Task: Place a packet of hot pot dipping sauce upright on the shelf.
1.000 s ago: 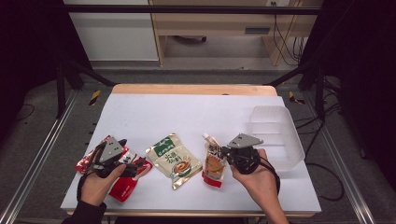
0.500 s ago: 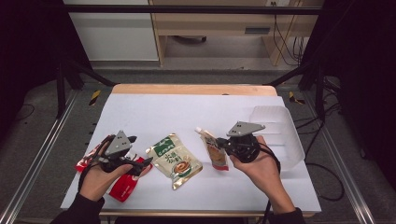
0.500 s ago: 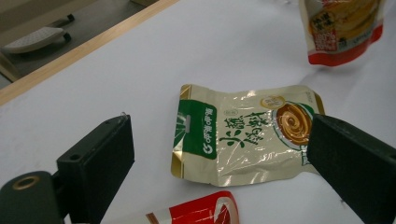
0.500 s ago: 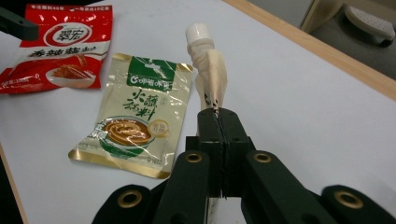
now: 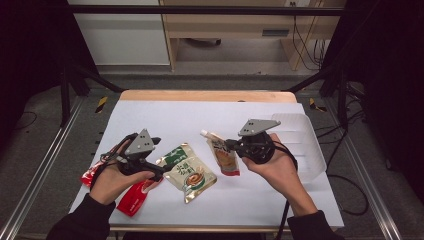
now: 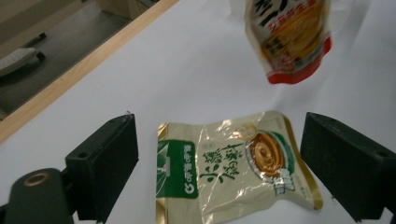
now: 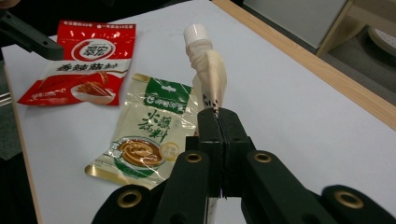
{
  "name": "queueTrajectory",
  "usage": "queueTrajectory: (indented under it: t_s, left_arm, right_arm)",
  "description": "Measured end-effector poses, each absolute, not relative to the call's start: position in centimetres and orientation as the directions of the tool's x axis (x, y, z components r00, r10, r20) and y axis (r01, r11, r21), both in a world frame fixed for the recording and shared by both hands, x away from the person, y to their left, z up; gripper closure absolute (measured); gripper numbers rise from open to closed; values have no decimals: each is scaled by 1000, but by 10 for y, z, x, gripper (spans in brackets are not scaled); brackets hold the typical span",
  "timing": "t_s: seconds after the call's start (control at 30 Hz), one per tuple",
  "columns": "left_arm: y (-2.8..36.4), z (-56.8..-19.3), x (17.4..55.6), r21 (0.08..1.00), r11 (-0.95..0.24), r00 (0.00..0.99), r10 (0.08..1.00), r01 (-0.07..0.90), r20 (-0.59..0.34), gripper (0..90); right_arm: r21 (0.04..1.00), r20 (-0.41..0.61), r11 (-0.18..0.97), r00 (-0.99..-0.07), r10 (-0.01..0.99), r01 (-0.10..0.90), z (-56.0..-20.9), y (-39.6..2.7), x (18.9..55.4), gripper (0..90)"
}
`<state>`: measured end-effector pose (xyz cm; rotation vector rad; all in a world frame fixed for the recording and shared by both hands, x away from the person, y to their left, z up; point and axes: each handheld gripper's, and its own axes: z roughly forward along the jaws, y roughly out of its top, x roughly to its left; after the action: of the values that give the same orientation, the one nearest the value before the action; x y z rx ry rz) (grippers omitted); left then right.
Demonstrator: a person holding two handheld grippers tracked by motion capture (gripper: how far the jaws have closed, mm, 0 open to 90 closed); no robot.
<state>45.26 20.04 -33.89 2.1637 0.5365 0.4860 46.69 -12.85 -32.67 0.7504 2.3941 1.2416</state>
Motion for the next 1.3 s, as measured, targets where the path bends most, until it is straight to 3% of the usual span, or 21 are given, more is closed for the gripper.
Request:
queueTrajectory:
  t_s: [0.3,0.57,0.93,1.3]
  left_arm:
    - [194,-316,461,791,-591,871,461,160,169,173]
    - [189,-303,469,791,-597,868,455,130,200,219]
    - [182,-302,470,769,-631,890,401,97,217,310]
    - [178,-315,488,751,-649,898,394,122,194,342]
  right_arm:
    - [840,-60,479,-833,550,256,-314,-117,470,899]
    - [840,-73,492,-849,523,231,-312,-102,472,898]
    - [846,-77,493,-869,490,203,-312,-89,468,898]
    - [843,-73,504,-887,456,189,-315,-78,465,898]
